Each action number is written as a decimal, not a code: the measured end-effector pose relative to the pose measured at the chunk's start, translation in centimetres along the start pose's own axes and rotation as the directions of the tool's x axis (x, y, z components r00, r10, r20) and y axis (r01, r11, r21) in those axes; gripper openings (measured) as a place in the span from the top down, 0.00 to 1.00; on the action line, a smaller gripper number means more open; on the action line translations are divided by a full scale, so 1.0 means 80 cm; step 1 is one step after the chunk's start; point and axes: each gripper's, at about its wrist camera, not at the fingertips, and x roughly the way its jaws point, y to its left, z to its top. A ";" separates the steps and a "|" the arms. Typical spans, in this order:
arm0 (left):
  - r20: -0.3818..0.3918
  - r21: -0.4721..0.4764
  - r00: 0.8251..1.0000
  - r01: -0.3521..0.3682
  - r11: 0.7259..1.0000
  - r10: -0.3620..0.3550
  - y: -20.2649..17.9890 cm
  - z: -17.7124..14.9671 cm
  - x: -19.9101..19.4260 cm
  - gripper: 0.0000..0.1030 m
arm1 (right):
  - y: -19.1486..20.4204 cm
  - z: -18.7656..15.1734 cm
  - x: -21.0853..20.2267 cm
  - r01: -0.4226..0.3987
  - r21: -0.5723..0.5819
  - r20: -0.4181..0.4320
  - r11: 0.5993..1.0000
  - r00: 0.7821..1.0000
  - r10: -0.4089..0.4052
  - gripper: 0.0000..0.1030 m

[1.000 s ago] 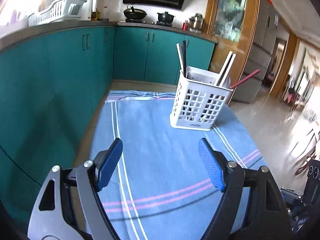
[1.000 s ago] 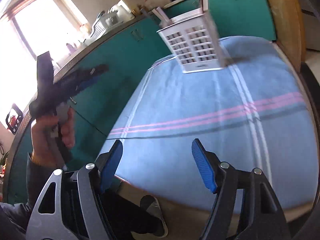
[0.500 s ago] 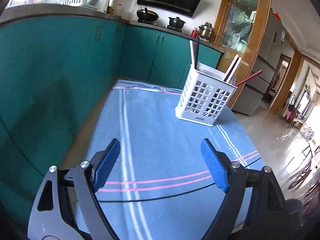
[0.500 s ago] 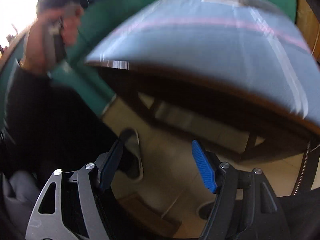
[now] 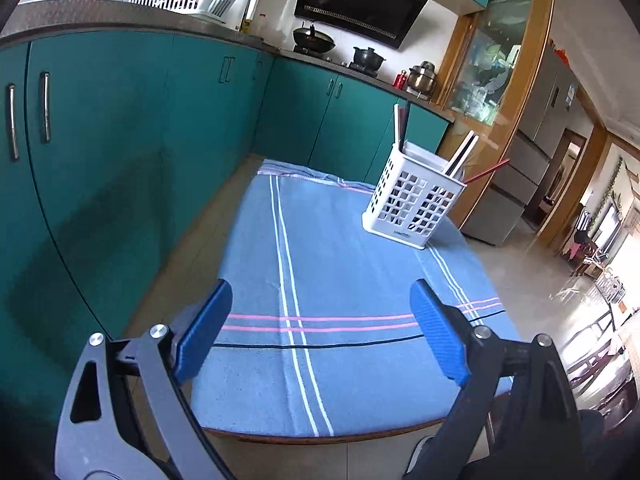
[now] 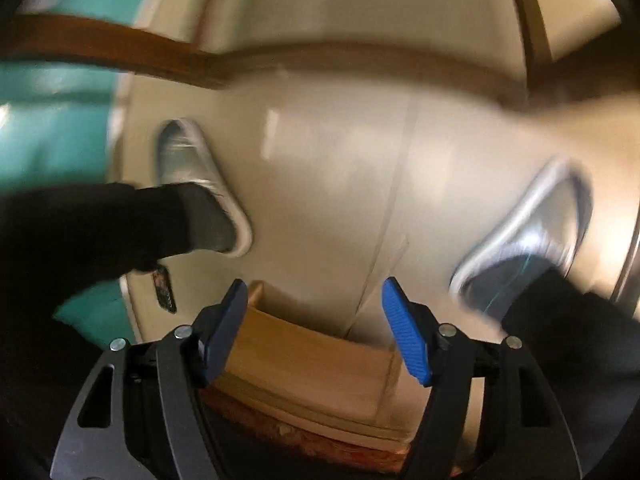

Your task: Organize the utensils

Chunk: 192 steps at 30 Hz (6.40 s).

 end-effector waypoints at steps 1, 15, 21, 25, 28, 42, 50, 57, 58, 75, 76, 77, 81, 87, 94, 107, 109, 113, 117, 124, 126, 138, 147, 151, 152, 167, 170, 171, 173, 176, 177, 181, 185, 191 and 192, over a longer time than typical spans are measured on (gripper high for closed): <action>0.002 -0.002 1.000 0.002 1.000 -0.002 0.000 0.000 -0.002 0.12 | -0.006 0.004 0.029 0.001 0.018 -0.072 1.000 0.997 0.000 0.41; -0.041 -0.054 0.999 0.029 0.998 -0.031 0.009 -0.004 -0.001 0.11 | -0.098 -0.015 0.266 0.151 0.410 -0.164 0.899 0.982 -0.091 0.82; -0.052 -0.023 0.998 0.038 0.999 -0.039 -0.002 -0.010 0.000 0.11 | -0.067 0.000 0.260 0.176 0.365 -0.066 0.914 0.984 -0.164 0.85; -0.067 -0.021 0.997 0.040 0.999 -0.041 -0.002 -0.012 0.002 0.11 | -0.058 -0.004 0.264 0.200 0.381 -0.058 0.903 0.980 -0.193 0.85; -0.068 -0.019 0.997 0.037 0.999 -0.038 0.001 -0.013 0.001 0.11 | -0.056 -0.006 0.263 0.193 0.414 -0.064 0.890 0.981 -0.183 0.85; -0.064 -0.025 0.997 0.042 0.999 -0.043 0.004 -0.013 -0.003 0.11 | -0.044 -0.023 0.274 0.170 0.418 -0.045 0.893 0.985 -0.167 0.87; -0.054 -0.029 0.998 0.042 0.999 -0.044 0.007 -0.012 -0.006 0.11 | -0.056 -0.010 0.232 0.133 0.390 -0.002 0.911 0.990 -0.144 0.96; -0.034 -0.055 0.999 0.037 0.998 -0.039 0.014 -0.009 -0.007 0.11 | 0.057 -0.004 0.091 0.045 0.111 0.203 0.993 0.977 -0.066 0.96; -0.032 -0.063 0.999 0.031 0.998 -0.033 0.017 -0.009 -0.006 0.11 | 0.075 -0.008 0.070 0.050 0.055 0.240 0.997 0.969 -0.061 0.96; -0.053 -0.143 0.994 -0.103 0.984 0.096 0.064 -0.003 0.021 0.11 | 0.189 -0.034 -0.243 0.202 -0.356 0.654 0.912 0.751 0.089 1.00; -0.055 -0.141 0.993 -0.108 0.984 0.101 0.065 -0.004 0.020 0.11 | 0.182 -0.038 -0.243 0.196 -0.352 0.644 0.915 0.760 0.085 0.98; -0.057 -0.138 0.992 -0.118 0.983 0.111 0.068 -0.005 0.020 0.11 | 0.180 -0.037 -0.241 0.190 -0.342 0.643 0.920 0.761 0.082 0.94; -0.056 -0.167 0.989 -0.141 0.976 0.134 0.088 -0.006 0.015 0.11 | 0.184 -0.041 -0.242 0.127 -0.334 0.655 0.934 0.744 0.133 0.61; -0.057 -0.176 0.982 -0.189 0.966 0.182 0.135 -0.007 -0.004 0.11 | 0.199 -0.056 -0.296 0.056 -0.374 0.729 0.926 0.635 0.256 0.38; -0.178 -0.122 0.968 -0.201 0.972 0.178 0.232 -0.020 -0.009 0.11 | 0.214 -0.065 -0.362 0.107 -0.420 0.807 0.901 0.497 0.317 0.27; -0.481 -0.078 0.857 -0.251 0.965 0.184 0.387 -0.231 0.213 0.10 | 0.242 0.013 -0.389 0.216 -0.381 0.872 0.899 0.407 0.272 0.23; -0.481 -0.035 0.854 -0.246 0.969 0.199 0.387 -0.251 0.251 0.11 | 0.246 0.034 -0.393 0.234 -0.377 0.877 0.896 0.401 0.265 0.23; -0.484 -0.009 0.857 -0.206 0.978 0.176 0.386 -0.272 0.325 0.12 | 0.258 0.085 -0.402 0.256 -0.364 0.883 0.896 0.402 0.244 0.23; -0.495 -0.012 0.845 -0.241 0.971 0.203 0.403 -0.279 0.410 0.17 | 0.269 0.134 -0.404 0.241 -0.365 0.876 0.899 0.415 0.244 0.23; -0.579 0.027 0.787 -0.239 0.971 0.210 0.424 -0.224 0.592 0.24 | 0.269 0.208 -0.408 0.052 -0.440 0.808 0.896 0.458 0.370 0.23; -0.594 -0.070 0.793 -0.221 0.973 0.137 0.433 -0.197 0.652 0.24 | 0.257 0.222 -0.407 -0.027 -0.449 0.780 0.893 0.476 0.407 0.23; -0.654 -0.091 0.737 -0.304 0.948 0.174 0.434 -0.166 0.851 0.36 | 0.224 0.232 -0.406 -0.222 -0.516 0.700 0.827 0.447 0.557 0.23; -0.670 -0.020 0.688 -0.392 0.920 0.279 0.430 -0.185 0.885 0.42 | 0.222 0.232 -0.407 -0.230 -0.530 0.693 0.816 0.437 0.574 0.23; -0.684 -0.015 0.678 -0.380 0.925 0.268 0.431 -0.181 0.888 0.57 | 0.220 0.230 -0.407 -0.230 -0.532 0.692 0.815 0.437 0.575 0.23; -0.682 -0.046 0.694 -0.357 0.933 0.232 0.430 -0.180 0.886 0.71 | 0.219 0.230 -0.407 -0.230 -0.532 0.691 0.815 0.437 0.575 0.23; -0.551 -0.302 0.830 -0.292 0.907 0.084 0.506 -0.139 0.792 1.00 | 0.220 0.232 -0.406 -0.237 -0.544 0.683 0.805 0.433 0.589 0.23; -0.568 -0.330 0.822 -0.273 0.904 0.041 0.509 -0.129 0.783 1.00 | 0.221 0.232 -0.406 -0.235 -0.546 0.681 0.804 0.434 0.589 0.23; -0.593 -0.350 0.806 -0.266 0.898 0.008 0.505 -0.130 0.787 1.00 | 0.221 0.233 -0.406 -0.234 -0.545 0.680 0.805 0.438 0.588 0.23; -0.626 -0.355 0.780 -0.279 0.892 -0.005 0.501 -0.130 0.800 0.90 | 0.222 0.234 -0.406 -0.233 -0.545 0.680 0.806 0.440 0.587 0.23; -0.634 -0.294 0.771 -0.315 0.902 0.062 0.478 -0.140 0.808 0.53 | 0.223 0.235 -0.406 -0.235 -0.544 0.680 0.806 0.439 0.587 0.23; -0.646 -0.300 0.761 -0.325 0.897 0.060 0.479 -0.146 0.823 0.55 | 0.223 0.236 -0.406 -0.236 -0.545 0.678 0.805 0.440 0.588 0.23; -0.670 -0.265 0.735 -0.366 0.892 0.103 0.469 -0.172 0.845 0.55 | 0.224 0.237 -0.405 -0.239 -0.550 0.673 0.800 0.440 0.594 0.23; -0.668 -0.171 0.717 -0.407 0.897 0.198 0.454 -0.185 0.865 0.54 | 0.222 0.236 -0.406 -0.243 -0.557 0.670 0.794 0.434 0.602 0.23; -0.656 -0.025 0.665 -0.490 0.871 0.356 0.428 -0.193 0.871 0.57 | 0.220 0.233 -0.406 -0.244 -0.561 0.671 0.791 0.426 0.607 0.23; -0.657 -0.016 0.660 -0.496 0.868 0.365 0.424 -0.192 0.873 0.57 | 0.220 0.232 -0.406 -0.244 -0.561 0.672 0.791 0.424 0.607 0.23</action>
